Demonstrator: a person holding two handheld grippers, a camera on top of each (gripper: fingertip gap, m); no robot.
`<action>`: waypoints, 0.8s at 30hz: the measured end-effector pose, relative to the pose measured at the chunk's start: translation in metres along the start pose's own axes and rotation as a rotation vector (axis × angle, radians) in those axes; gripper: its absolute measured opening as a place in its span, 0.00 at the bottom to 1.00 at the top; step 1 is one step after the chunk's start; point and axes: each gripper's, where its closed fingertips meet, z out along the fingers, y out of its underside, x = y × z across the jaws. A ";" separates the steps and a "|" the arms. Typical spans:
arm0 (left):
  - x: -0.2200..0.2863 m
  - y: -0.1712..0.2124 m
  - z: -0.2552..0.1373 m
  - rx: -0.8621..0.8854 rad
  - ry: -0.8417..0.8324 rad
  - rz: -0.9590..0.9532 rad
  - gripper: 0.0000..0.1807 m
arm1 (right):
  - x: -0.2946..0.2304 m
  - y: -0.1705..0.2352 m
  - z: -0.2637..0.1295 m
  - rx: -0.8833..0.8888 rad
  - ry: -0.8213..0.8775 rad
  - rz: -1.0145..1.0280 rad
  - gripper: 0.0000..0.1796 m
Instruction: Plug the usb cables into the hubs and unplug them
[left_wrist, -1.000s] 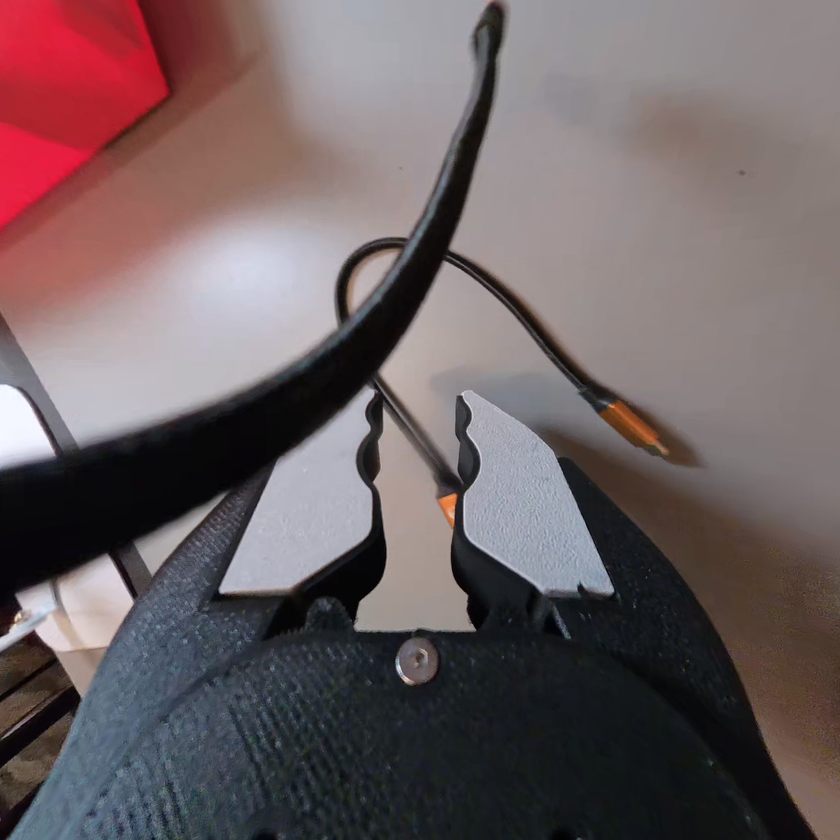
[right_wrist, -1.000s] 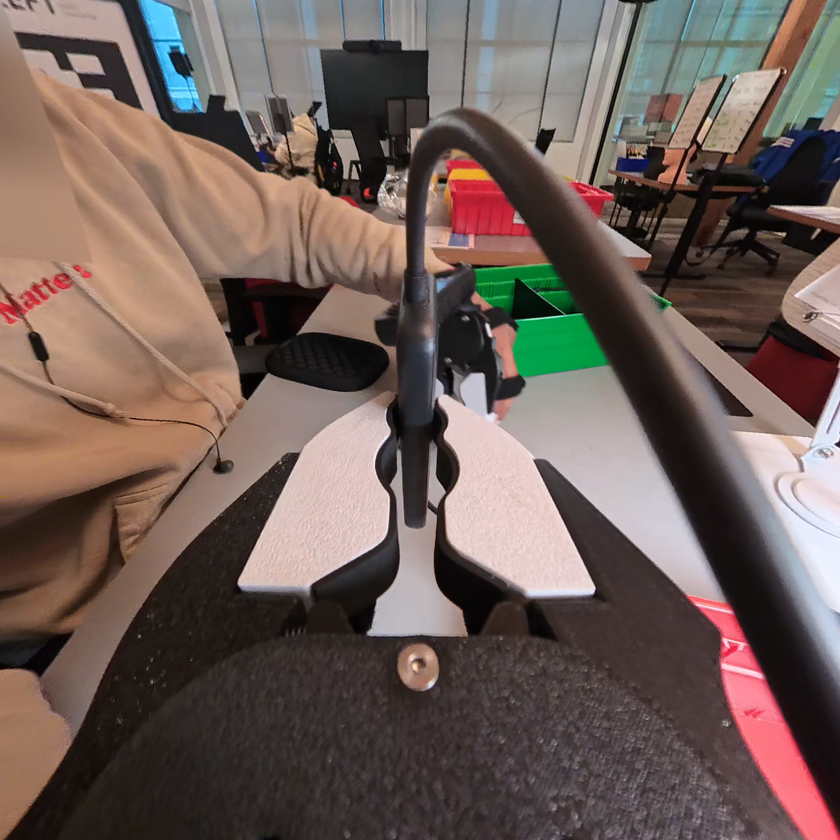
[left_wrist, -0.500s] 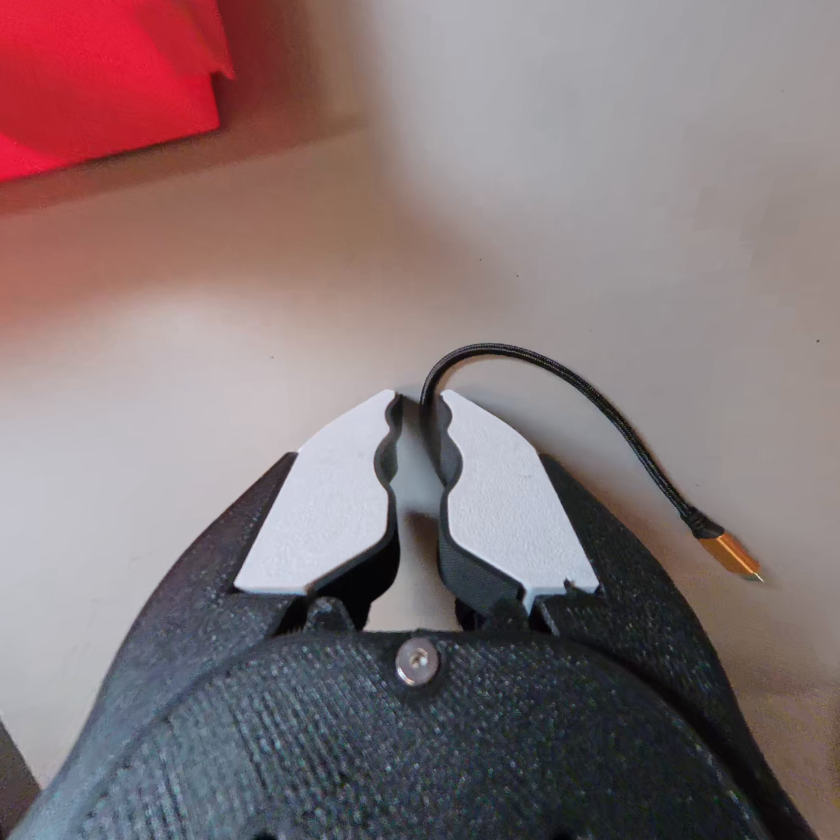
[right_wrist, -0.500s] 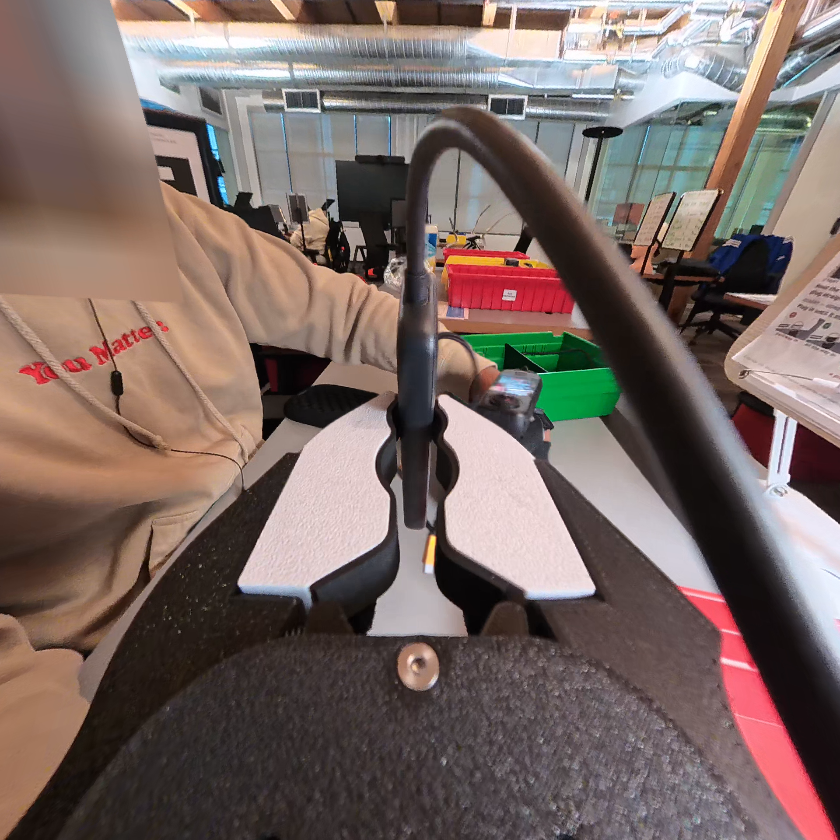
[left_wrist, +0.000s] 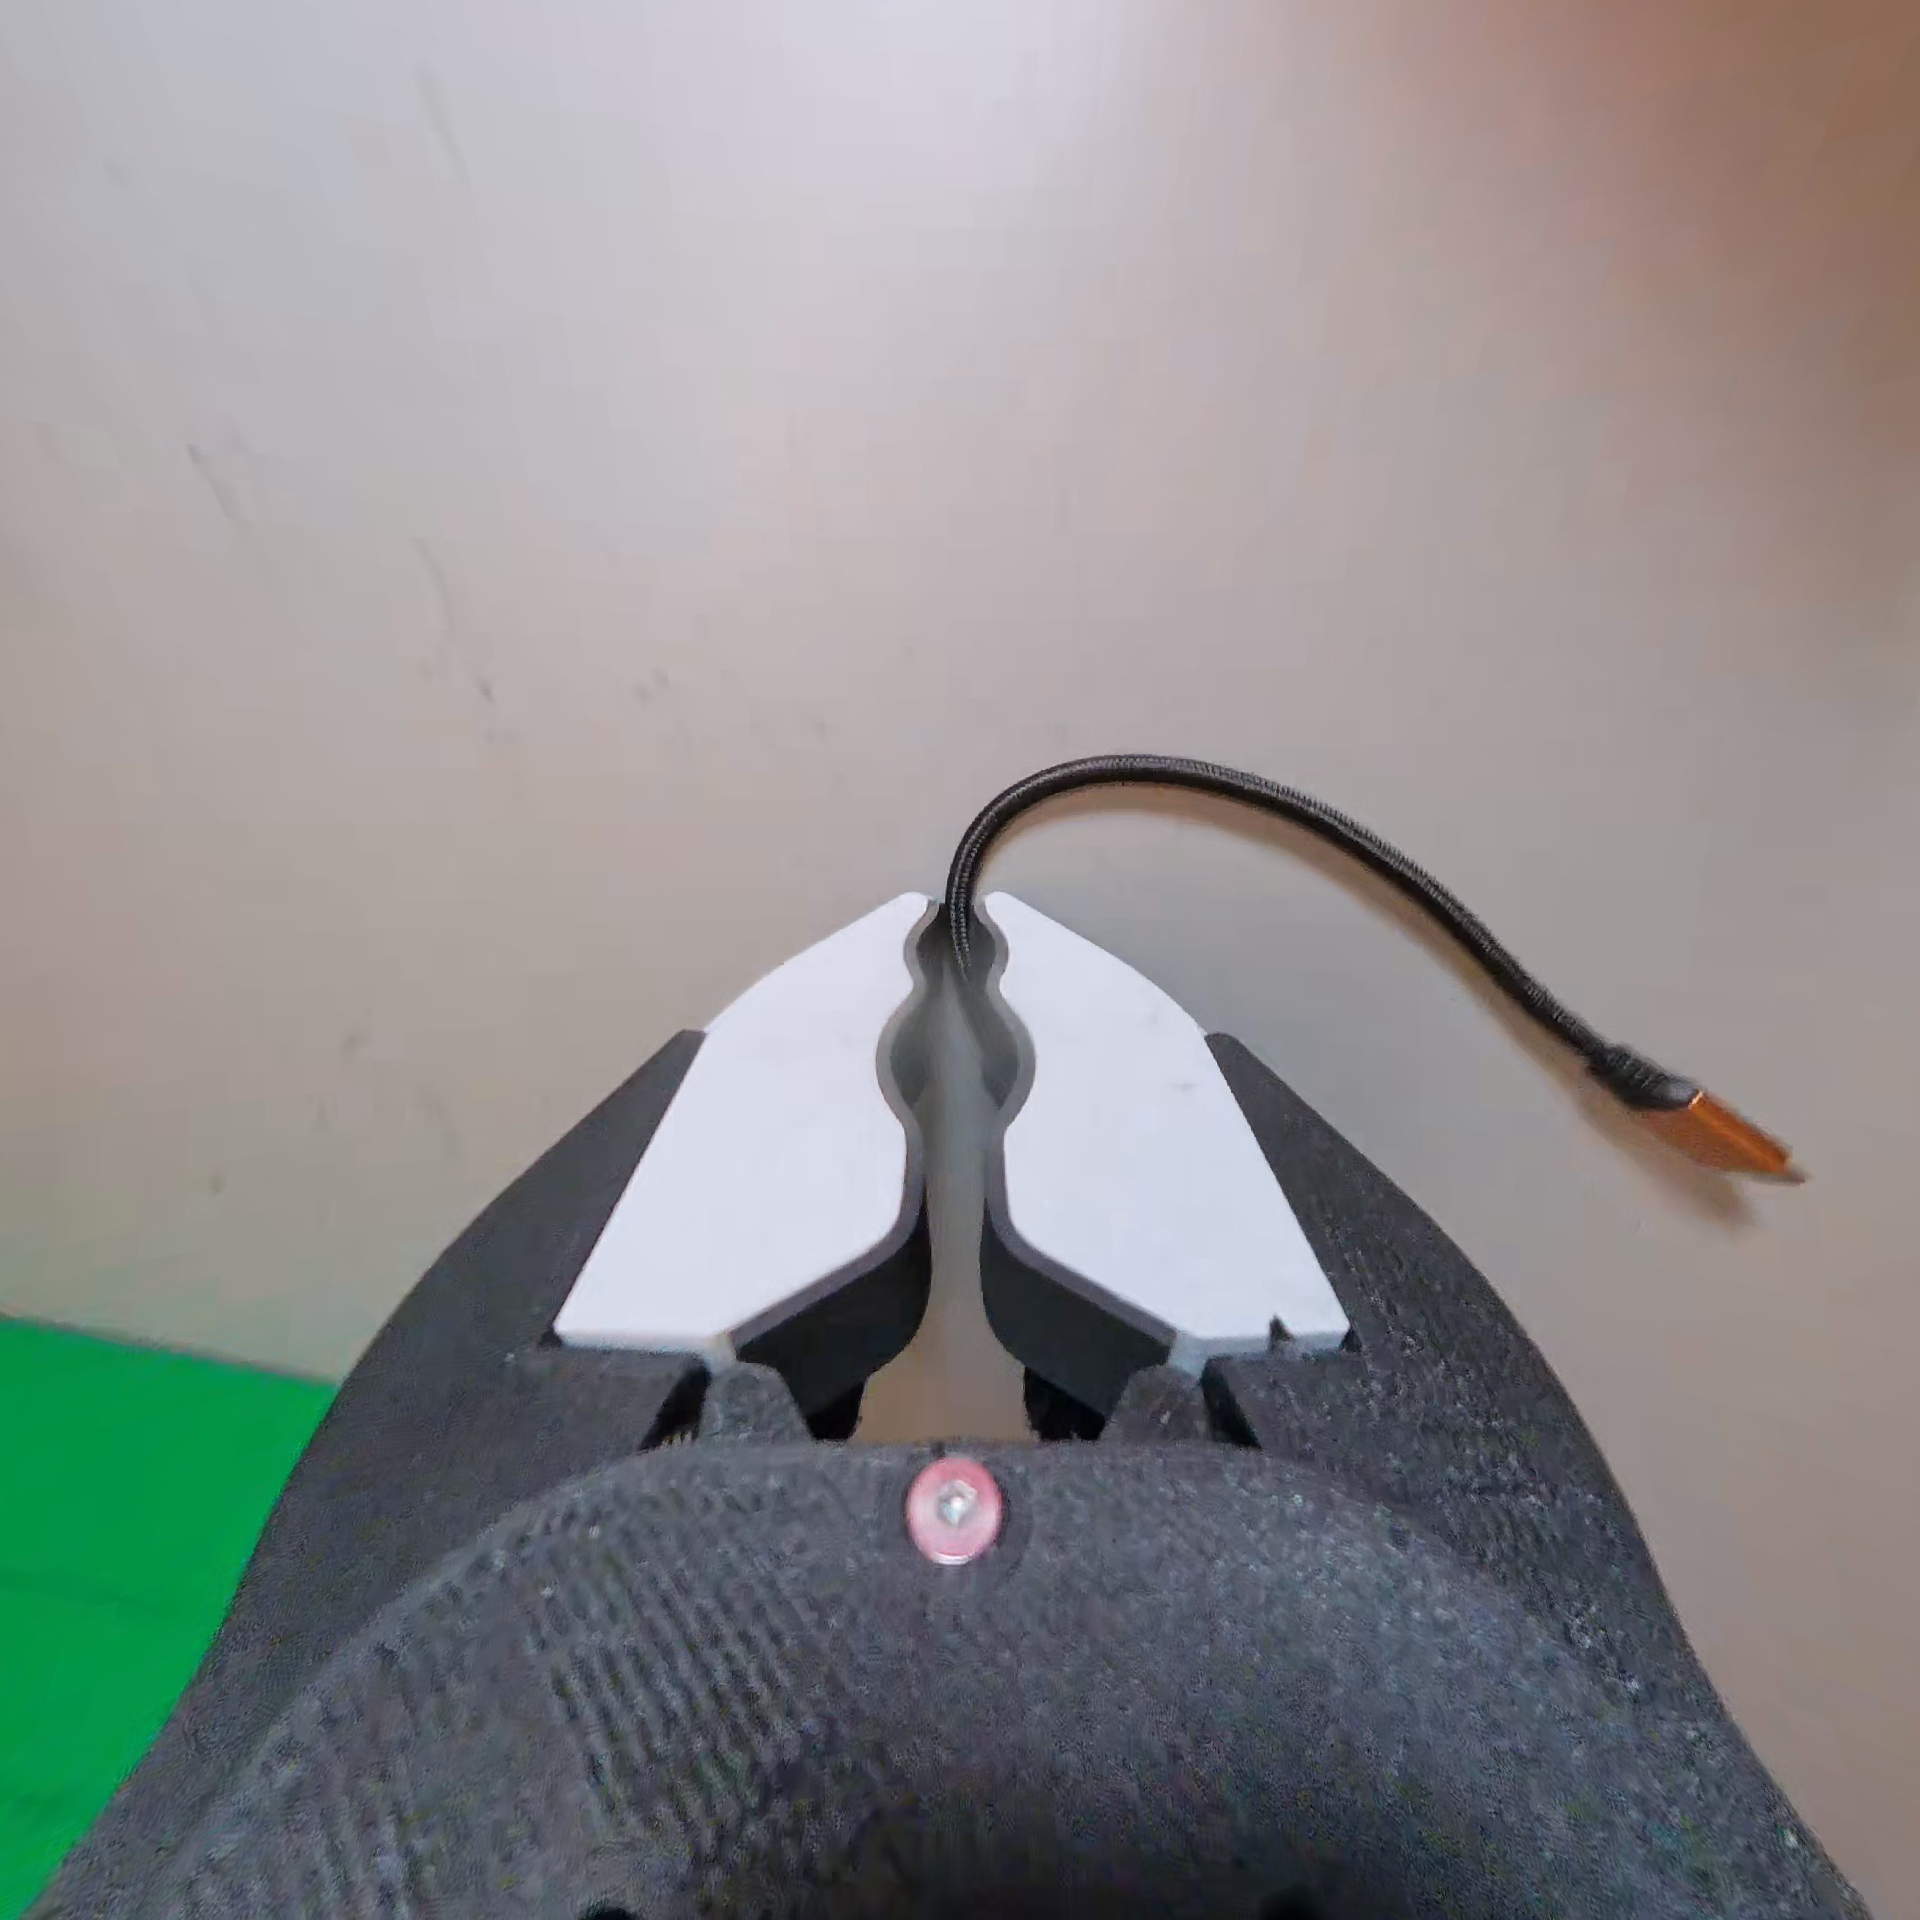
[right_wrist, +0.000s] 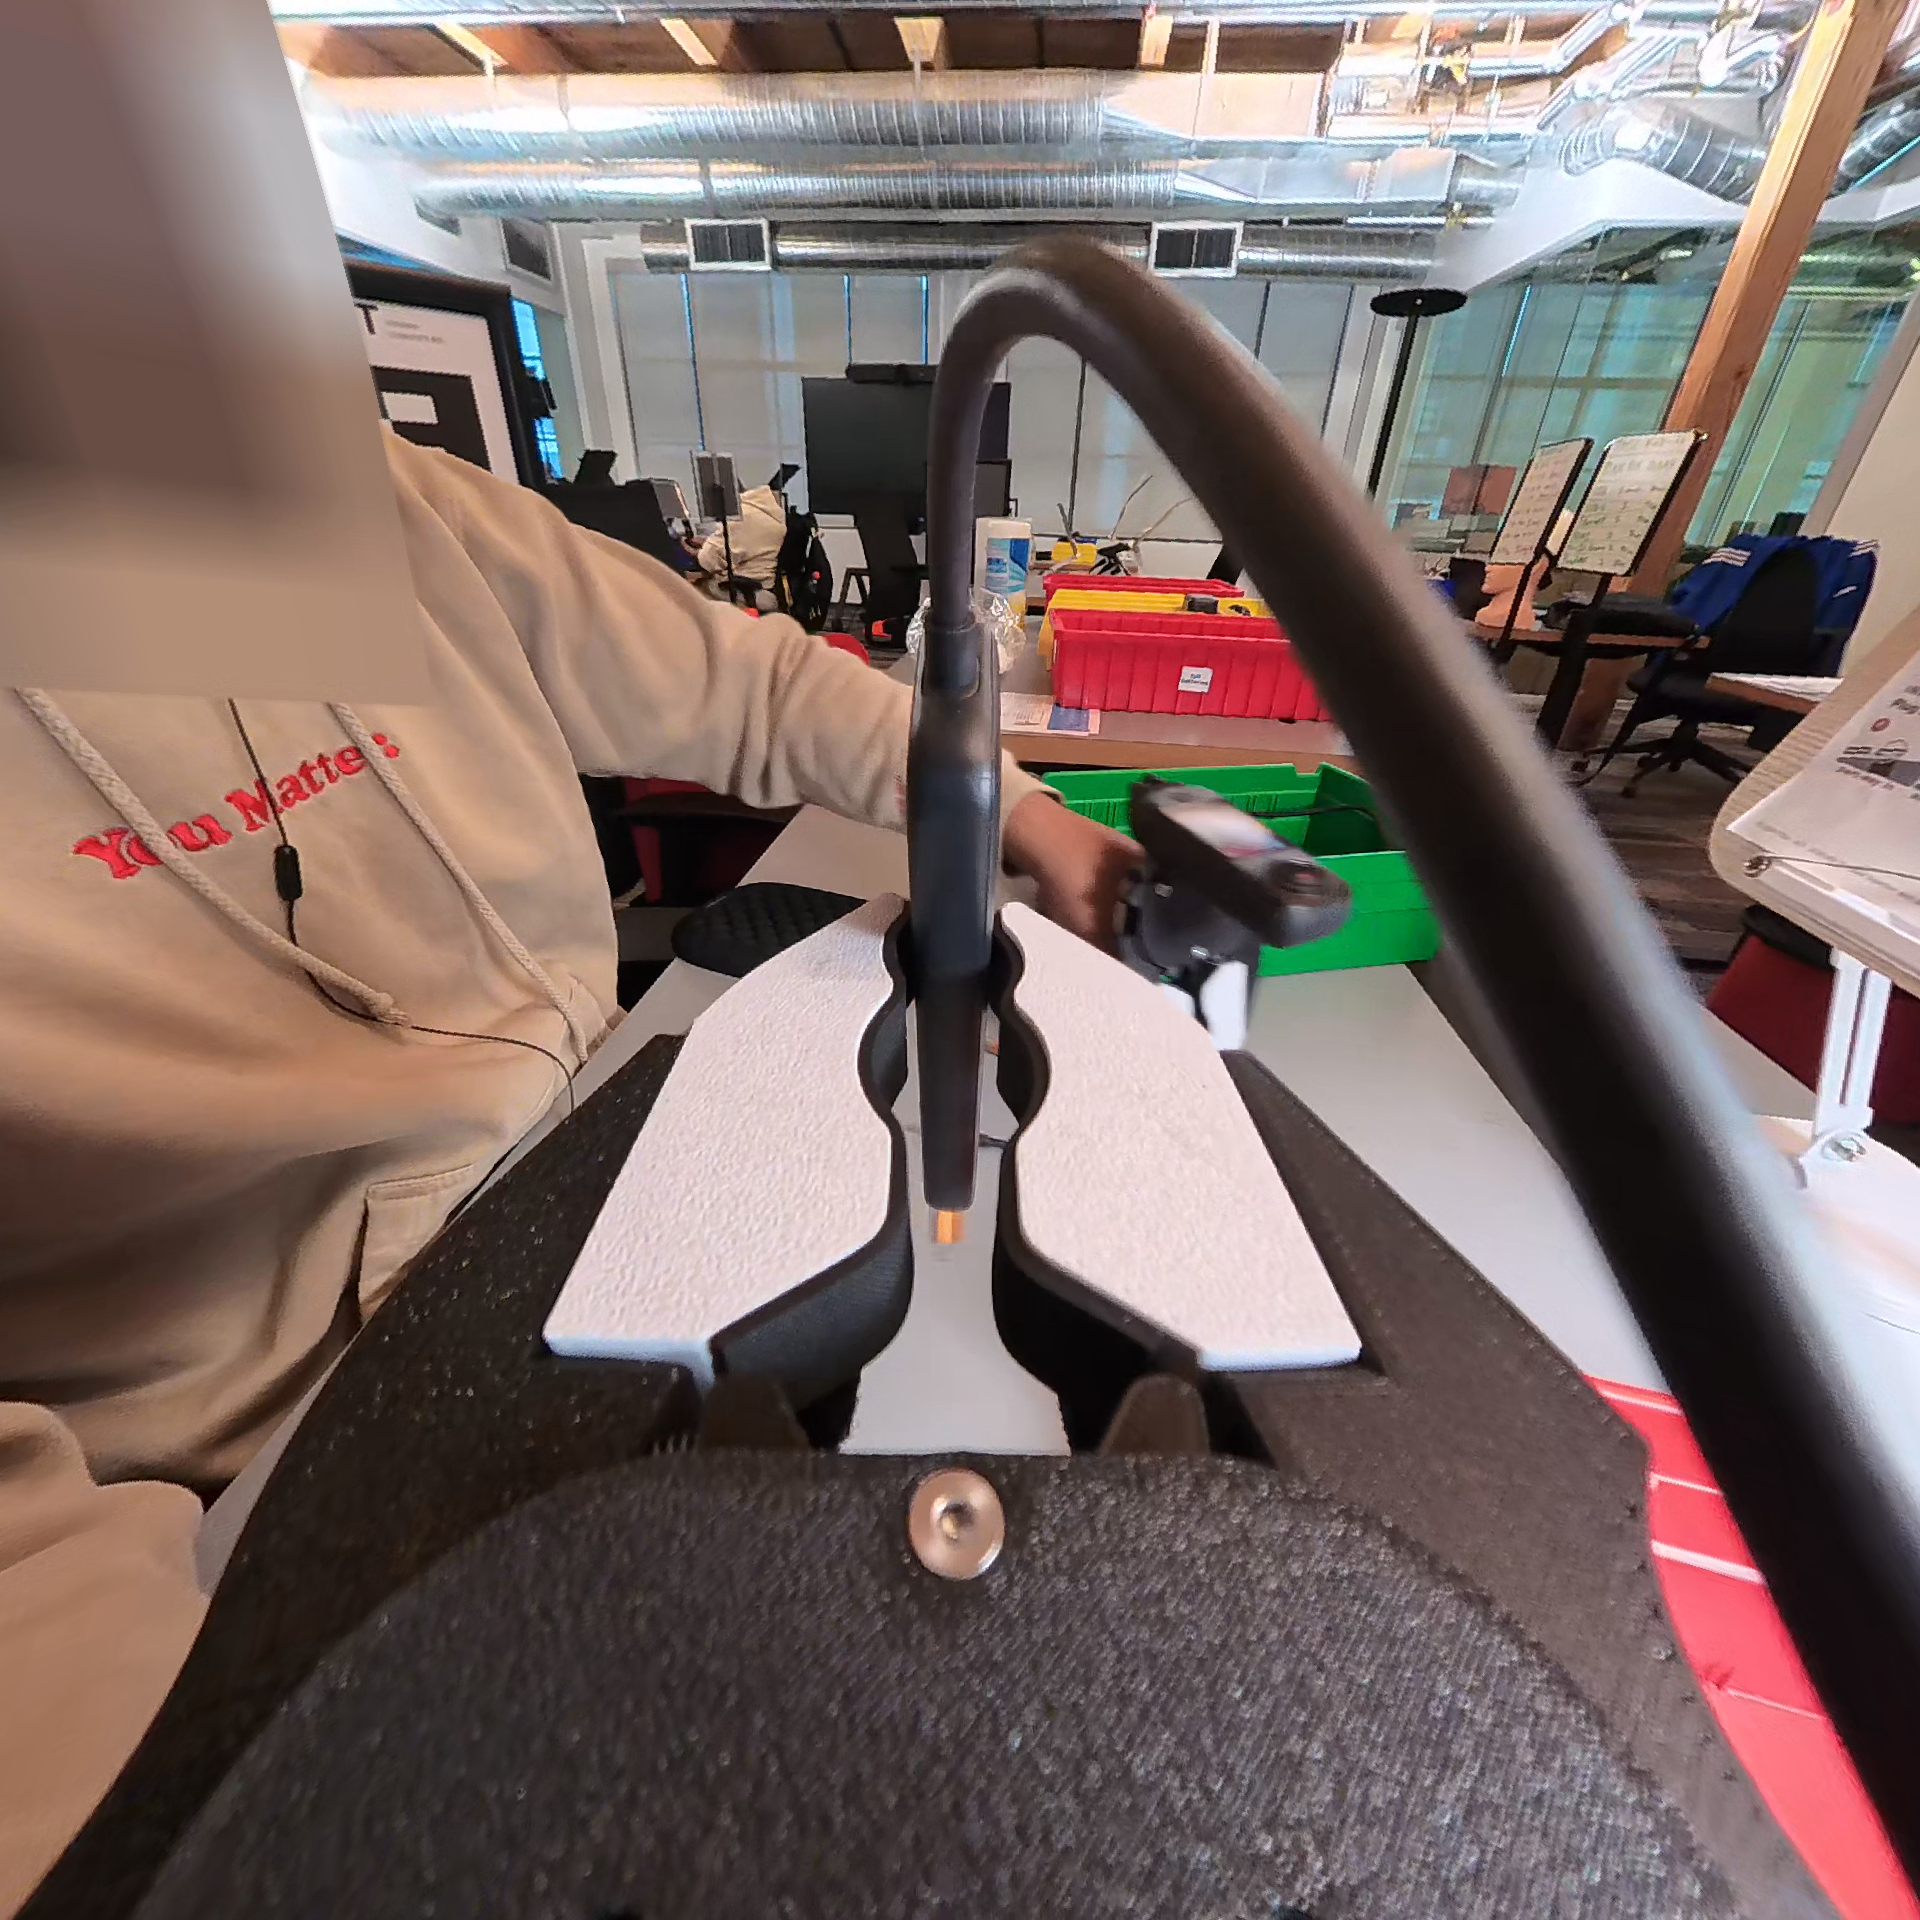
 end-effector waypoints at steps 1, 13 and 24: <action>0.005 0.011 -0.003 -0.013 -0.008 0.014 0.02 | 0.000 0.000 0.001 0.000 -0.002 0.001 0.07; 0.093 0.108 -0.065 0.059 0.103 0.872 0.11 | -0.004 0.003 0.019 -0.014 -0.052 0.007 0.07; 0.090 0.129 -0.058 -0.072 -0.111 1.668 0.19 | 0.000 0.009 0.021 -0.023 -0.055 0.029 0.07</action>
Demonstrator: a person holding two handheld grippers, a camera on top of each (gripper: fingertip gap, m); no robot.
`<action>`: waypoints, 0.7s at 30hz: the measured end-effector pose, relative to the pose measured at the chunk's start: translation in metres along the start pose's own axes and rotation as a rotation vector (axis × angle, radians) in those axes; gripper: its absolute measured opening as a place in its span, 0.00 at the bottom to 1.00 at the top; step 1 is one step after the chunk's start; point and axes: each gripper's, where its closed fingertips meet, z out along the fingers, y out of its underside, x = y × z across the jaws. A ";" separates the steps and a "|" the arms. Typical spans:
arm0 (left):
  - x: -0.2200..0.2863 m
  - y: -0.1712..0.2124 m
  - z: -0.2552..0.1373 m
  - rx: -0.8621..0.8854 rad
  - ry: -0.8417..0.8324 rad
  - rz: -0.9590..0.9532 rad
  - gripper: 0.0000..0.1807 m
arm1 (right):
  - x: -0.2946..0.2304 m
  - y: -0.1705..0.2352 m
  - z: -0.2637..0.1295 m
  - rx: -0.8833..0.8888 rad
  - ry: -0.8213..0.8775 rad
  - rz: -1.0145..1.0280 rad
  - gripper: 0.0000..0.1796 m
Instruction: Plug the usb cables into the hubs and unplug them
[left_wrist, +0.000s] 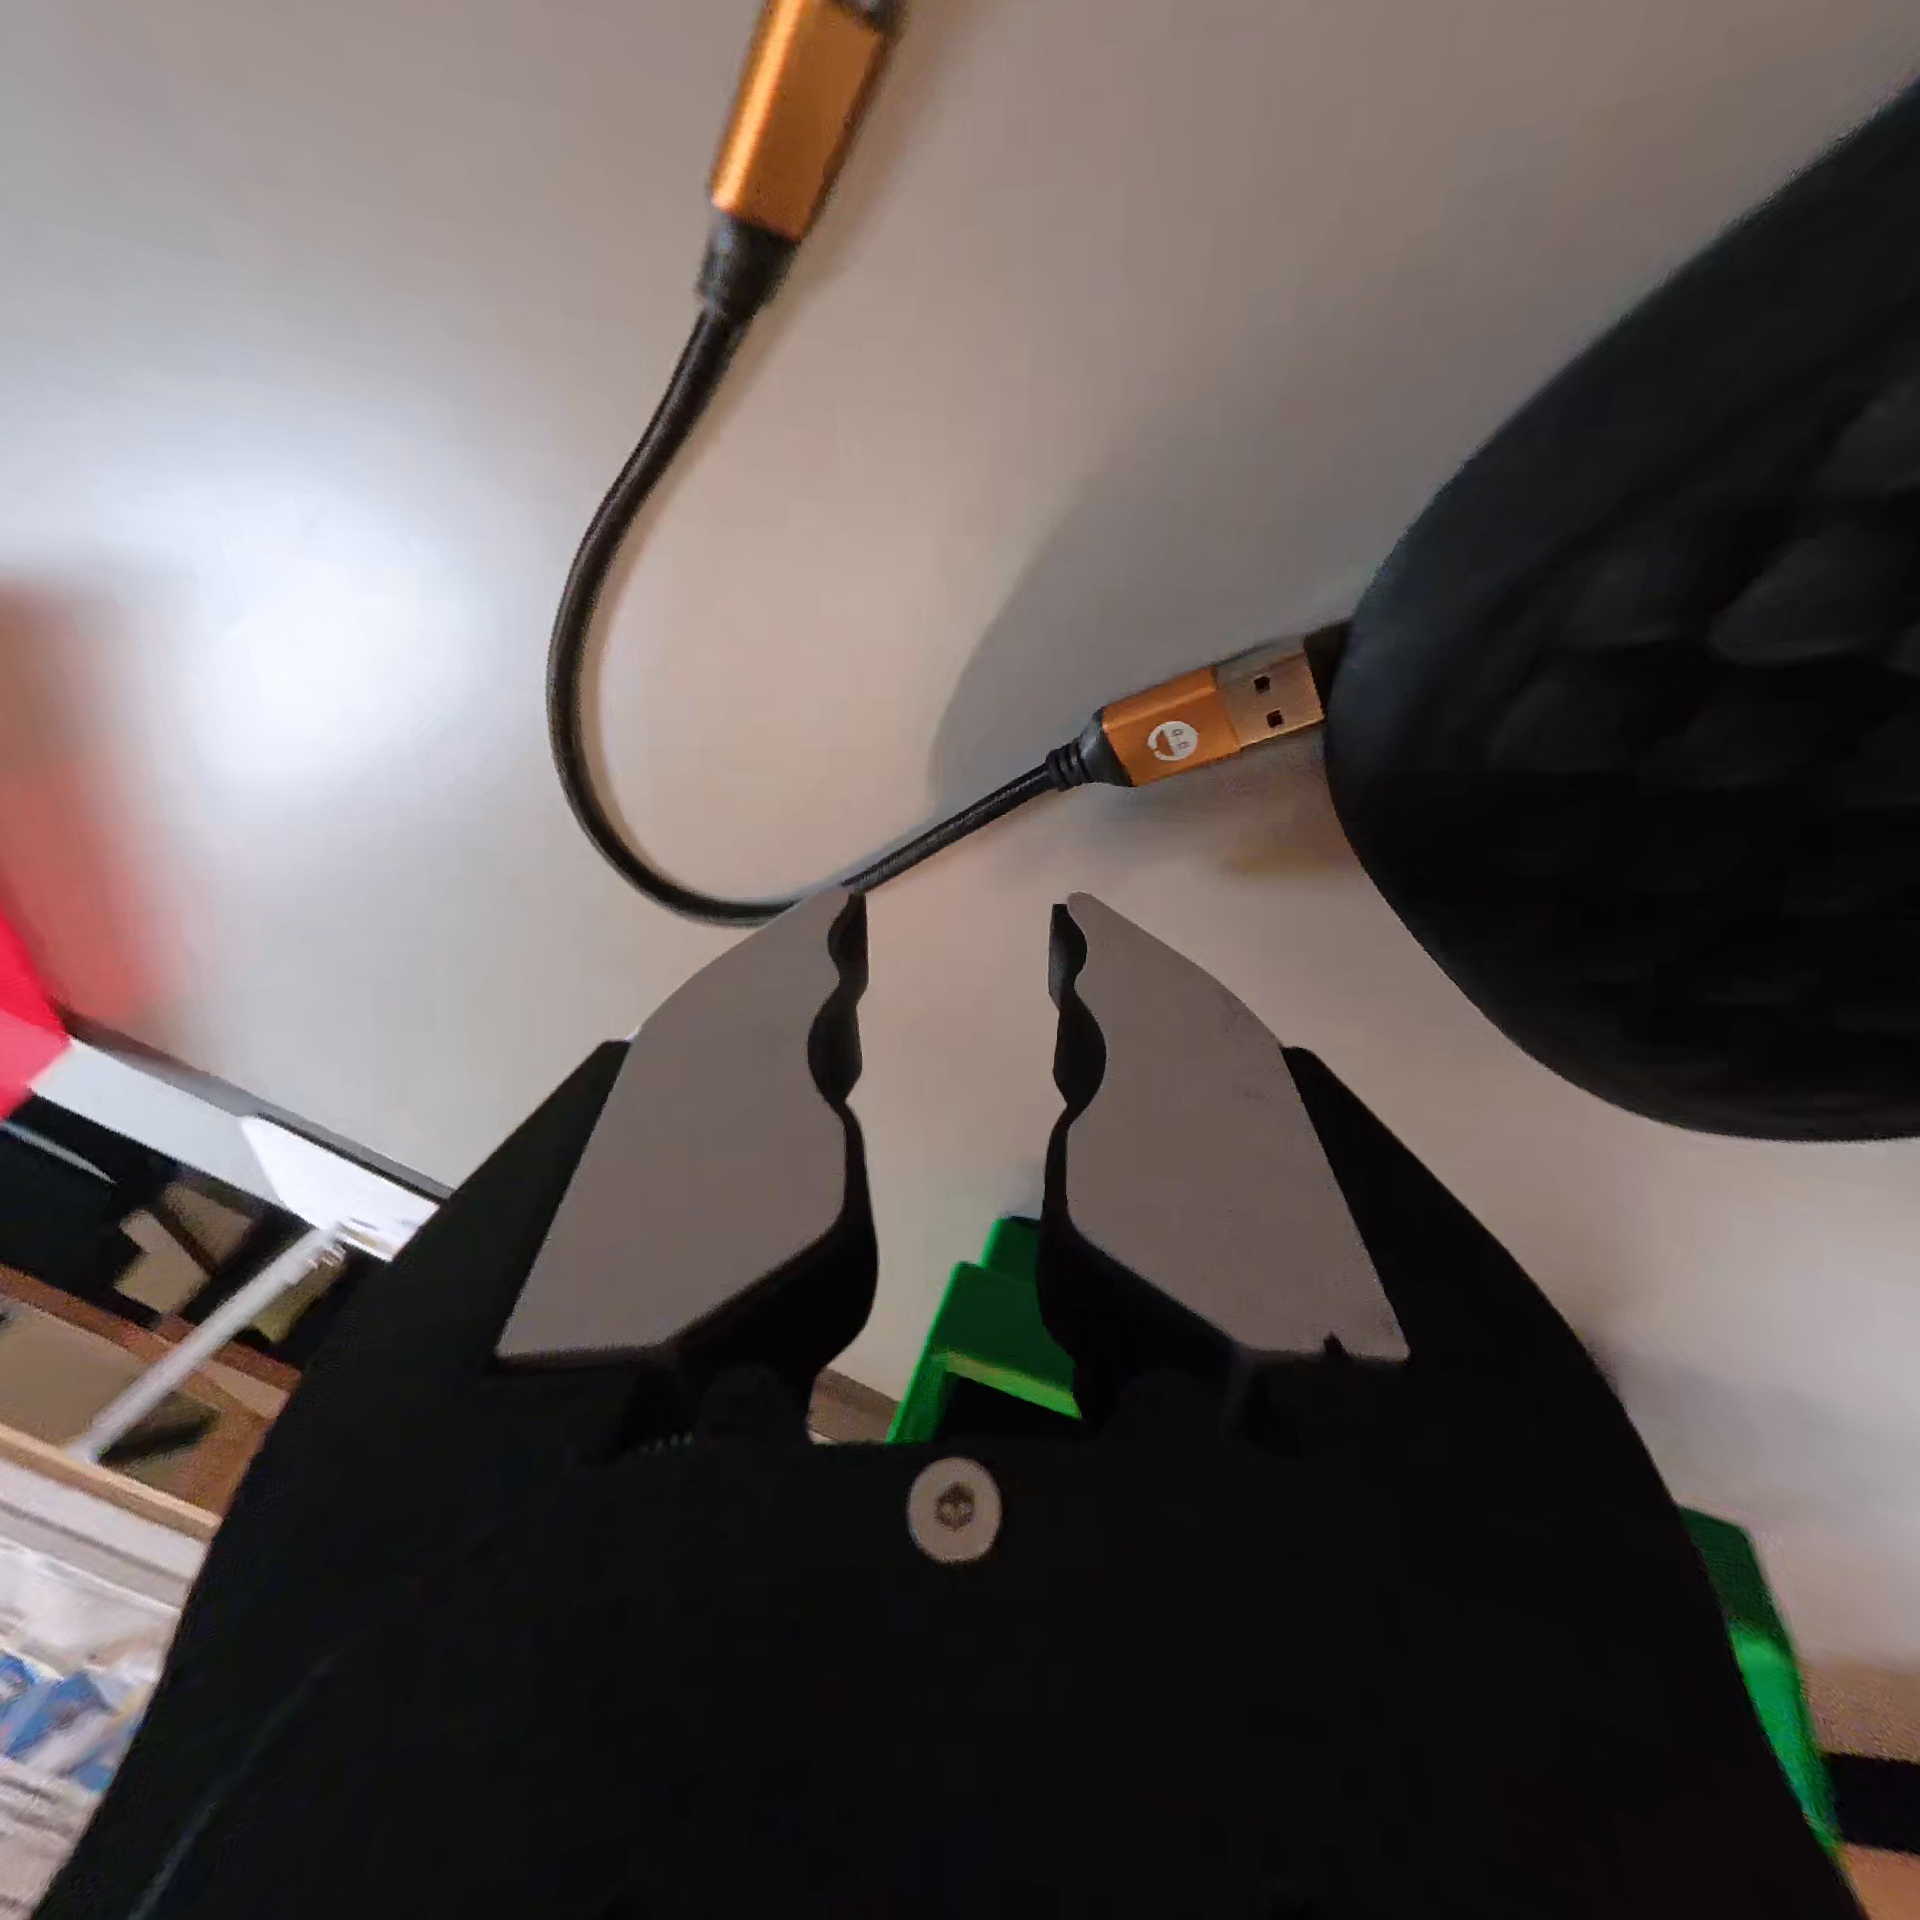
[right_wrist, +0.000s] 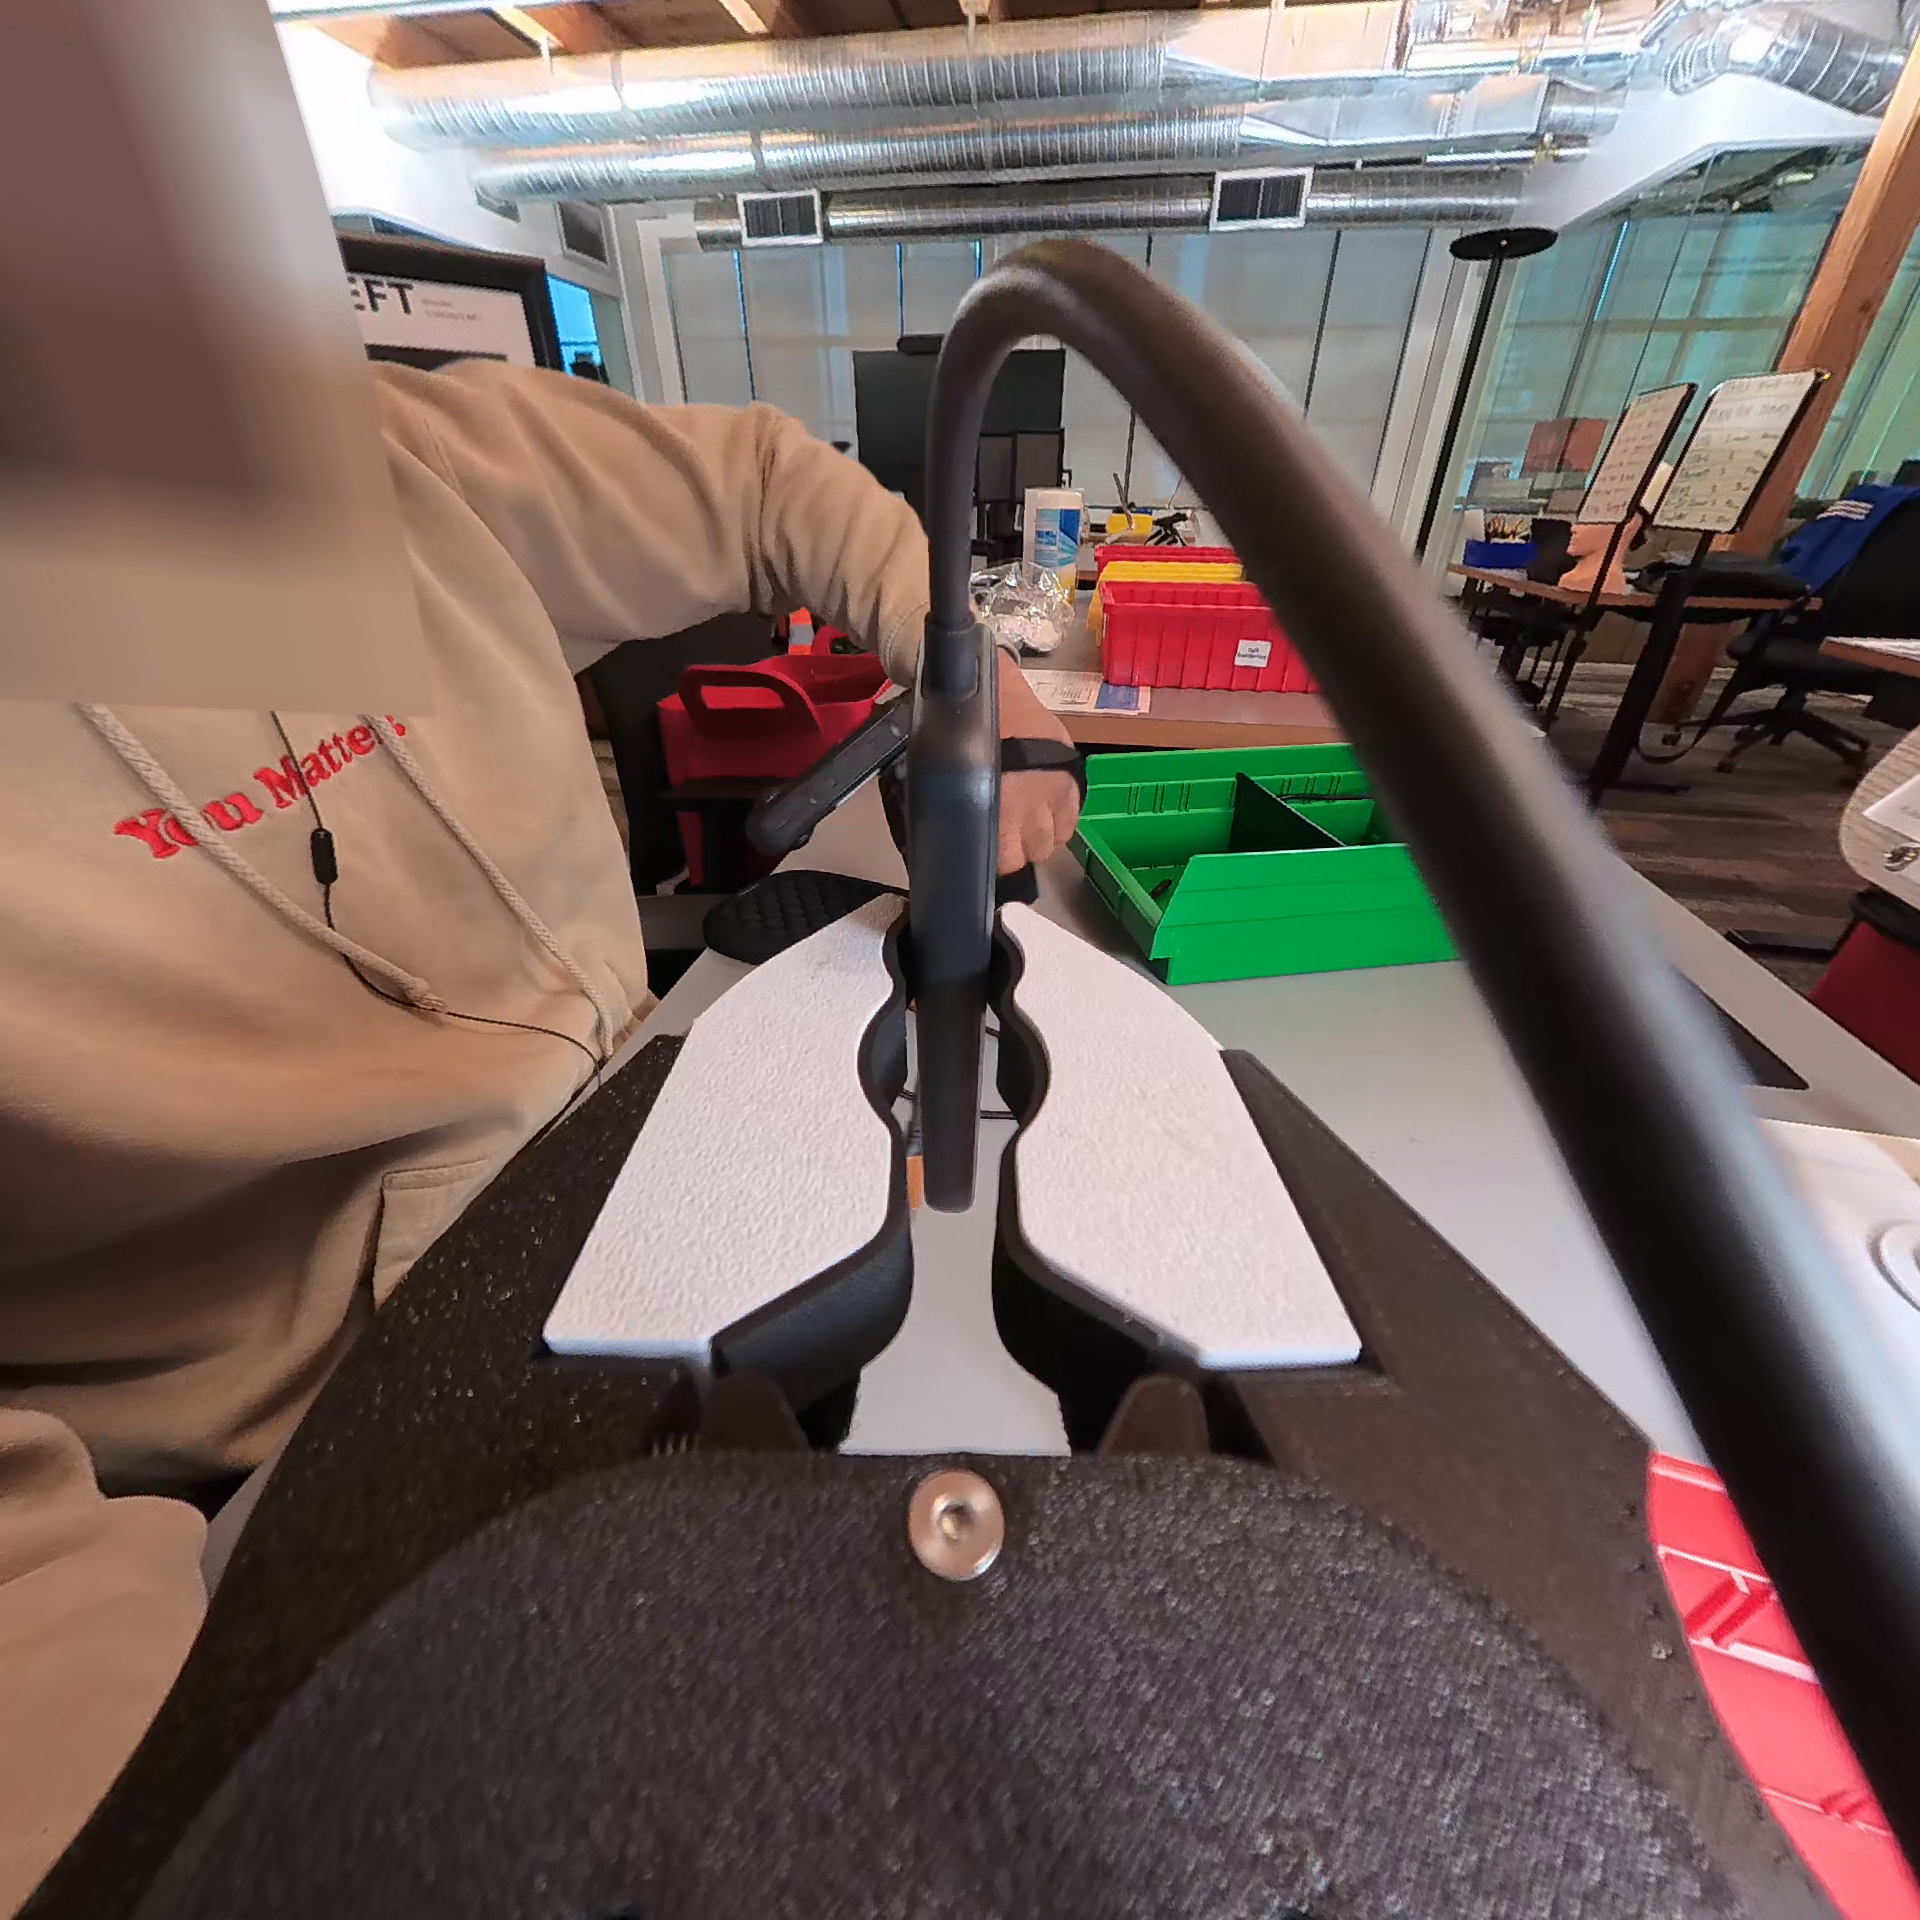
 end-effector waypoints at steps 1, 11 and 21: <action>0.000 -0.003 0.001 0.003 0.008 0.040 0.19 | 0.000 0.000 0.000 0.001 0.001 0.002 0.07; 0.014 -0.013 0.009 0.046 0.171 0.228 0.12 | 0.004 0.004 -0.002 -0.006 0.012 0.012 0.07; -0.017 -0.027 0.013 0.333 0.224 -0.660 0.02 | 0.006 0.004 -0.003 0.002 0.013 0.018 0.07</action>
